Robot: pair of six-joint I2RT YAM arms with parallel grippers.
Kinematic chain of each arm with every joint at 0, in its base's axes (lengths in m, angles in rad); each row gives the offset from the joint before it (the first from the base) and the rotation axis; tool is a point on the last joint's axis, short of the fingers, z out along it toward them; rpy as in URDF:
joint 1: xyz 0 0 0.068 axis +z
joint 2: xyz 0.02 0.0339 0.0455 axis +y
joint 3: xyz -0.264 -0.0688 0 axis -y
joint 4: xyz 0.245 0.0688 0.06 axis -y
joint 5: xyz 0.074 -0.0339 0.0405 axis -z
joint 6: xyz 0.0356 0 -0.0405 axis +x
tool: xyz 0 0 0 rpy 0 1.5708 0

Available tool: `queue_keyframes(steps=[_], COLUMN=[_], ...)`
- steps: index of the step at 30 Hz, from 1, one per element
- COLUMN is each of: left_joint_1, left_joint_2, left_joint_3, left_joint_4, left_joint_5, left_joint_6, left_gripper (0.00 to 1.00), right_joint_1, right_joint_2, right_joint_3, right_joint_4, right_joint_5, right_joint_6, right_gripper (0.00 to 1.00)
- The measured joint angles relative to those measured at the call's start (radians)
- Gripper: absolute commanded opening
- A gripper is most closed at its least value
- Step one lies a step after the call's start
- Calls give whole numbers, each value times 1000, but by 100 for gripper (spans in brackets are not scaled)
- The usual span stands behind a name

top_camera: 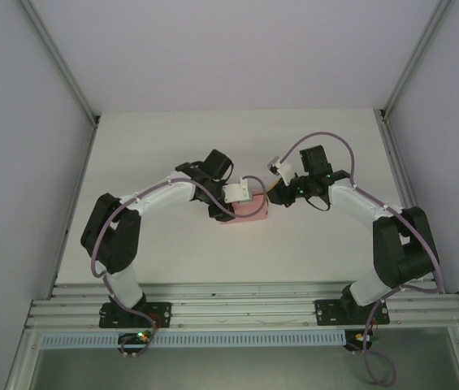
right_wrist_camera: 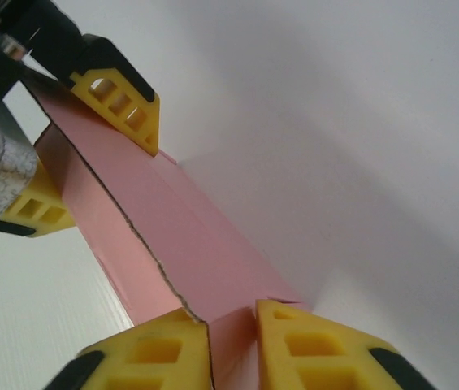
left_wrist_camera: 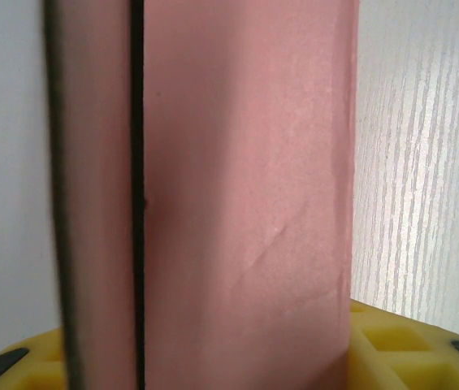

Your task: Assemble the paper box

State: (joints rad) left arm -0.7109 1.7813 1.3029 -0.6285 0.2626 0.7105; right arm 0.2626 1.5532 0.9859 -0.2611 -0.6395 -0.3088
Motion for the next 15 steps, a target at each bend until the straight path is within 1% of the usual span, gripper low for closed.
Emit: queue_keyframes(steps=[2,3,7,15], left_joint_1=[0,0,-1,-2], left_joint_2=[0,2,18,39], left_joint_3=[0,3,20,48], left_joint_4=[1,2,3,-13], left_joint_5=[2,4,7,4], left_joint_6=[1,1,1,1], left_gripper=[50,50,50,49], right_joint_1=[0,0,7,27], right_joint_2=[-10,-13,-13,-22], right_joint_3=[3,9,34,55], right_joint_4=[-13,-28,-70,-106], right_joint_5=[16,24,52,94], right_joint_6=[15,28,121,389], right_gripper=[1,0,0,0])
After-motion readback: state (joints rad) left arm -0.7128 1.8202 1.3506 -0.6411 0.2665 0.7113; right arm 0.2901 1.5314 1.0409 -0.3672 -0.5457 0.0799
